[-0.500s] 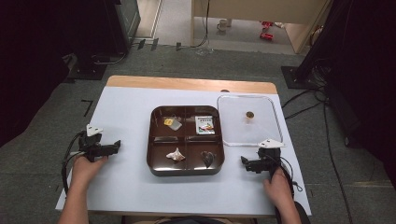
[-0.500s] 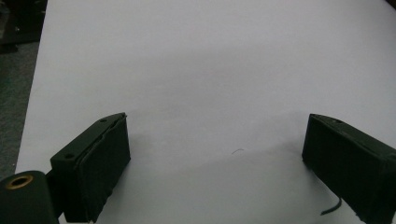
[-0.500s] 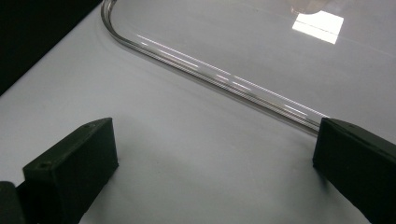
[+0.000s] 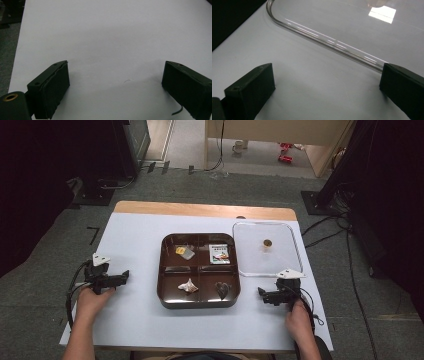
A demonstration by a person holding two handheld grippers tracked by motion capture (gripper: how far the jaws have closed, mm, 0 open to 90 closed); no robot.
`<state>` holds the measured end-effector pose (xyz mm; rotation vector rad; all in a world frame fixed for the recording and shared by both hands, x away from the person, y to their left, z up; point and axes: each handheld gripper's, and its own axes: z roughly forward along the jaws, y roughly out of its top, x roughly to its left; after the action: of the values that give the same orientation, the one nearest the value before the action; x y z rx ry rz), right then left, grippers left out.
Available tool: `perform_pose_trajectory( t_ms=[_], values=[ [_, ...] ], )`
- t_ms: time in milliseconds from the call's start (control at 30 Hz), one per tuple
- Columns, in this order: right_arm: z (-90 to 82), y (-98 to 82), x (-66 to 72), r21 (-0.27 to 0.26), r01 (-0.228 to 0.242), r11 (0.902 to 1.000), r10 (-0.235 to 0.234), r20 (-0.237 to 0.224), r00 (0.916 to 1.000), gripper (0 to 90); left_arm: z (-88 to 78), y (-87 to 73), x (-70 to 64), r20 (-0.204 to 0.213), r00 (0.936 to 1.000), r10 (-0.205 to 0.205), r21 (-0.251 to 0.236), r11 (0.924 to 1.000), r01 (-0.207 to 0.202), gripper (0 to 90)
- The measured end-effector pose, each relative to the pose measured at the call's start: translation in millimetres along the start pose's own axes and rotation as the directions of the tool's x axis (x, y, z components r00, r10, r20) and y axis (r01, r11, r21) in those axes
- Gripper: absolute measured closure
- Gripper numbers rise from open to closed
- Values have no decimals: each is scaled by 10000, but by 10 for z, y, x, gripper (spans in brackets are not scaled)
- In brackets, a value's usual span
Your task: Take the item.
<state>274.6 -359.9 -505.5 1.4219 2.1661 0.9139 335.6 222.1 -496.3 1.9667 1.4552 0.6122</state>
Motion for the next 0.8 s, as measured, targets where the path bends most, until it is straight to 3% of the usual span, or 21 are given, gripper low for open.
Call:
perform_pose_trajectory(
  t_ms=[533,800],
  values=[
    [1,0,1,-6,-6,10000,6,0,10000,0,-1,3,-4,-27,10000,-15,20,10000,15,73],
    [1,-1,2,-11,4,10000,-4,7,10000,0,-3,57,-4,-27,10000,-14,450,9990,16,80]
  ],
)
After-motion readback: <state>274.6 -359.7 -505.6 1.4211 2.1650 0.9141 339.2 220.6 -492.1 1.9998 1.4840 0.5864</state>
